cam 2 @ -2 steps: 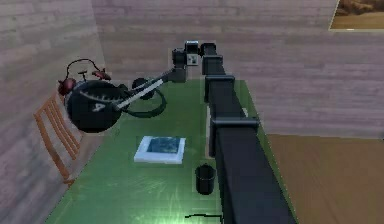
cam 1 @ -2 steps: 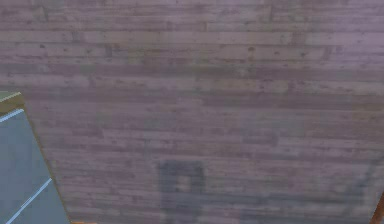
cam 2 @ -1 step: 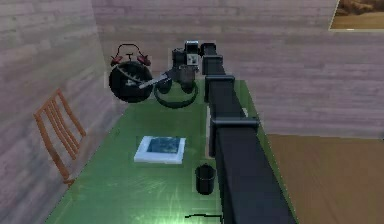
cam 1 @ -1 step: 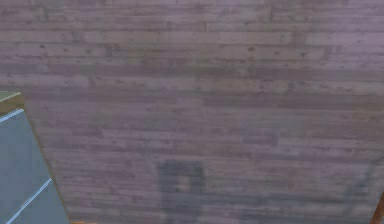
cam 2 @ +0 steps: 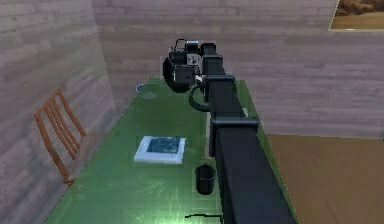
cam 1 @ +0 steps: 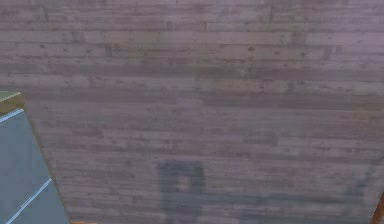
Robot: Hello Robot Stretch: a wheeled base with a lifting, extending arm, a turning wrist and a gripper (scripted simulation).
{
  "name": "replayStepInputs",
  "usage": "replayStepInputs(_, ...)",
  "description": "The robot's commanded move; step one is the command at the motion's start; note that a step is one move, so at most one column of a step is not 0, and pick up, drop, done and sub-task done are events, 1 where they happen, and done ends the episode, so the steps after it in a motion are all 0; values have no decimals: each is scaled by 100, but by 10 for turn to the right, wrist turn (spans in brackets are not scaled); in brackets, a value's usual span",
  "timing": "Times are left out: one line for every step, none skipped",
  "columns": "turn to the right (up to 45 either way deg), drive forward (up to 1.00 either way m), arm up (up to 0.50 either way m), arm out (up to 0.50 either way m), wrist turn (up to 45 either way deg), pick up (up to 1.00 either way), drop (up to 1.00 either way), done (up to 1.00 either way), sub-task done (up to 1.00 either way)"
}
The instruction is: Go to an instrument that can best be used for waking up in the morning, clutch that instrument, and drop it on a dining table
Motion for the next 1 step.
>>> replayStepInputs(0, 0, 0, 0, 60, 0, 0, 0, 0)
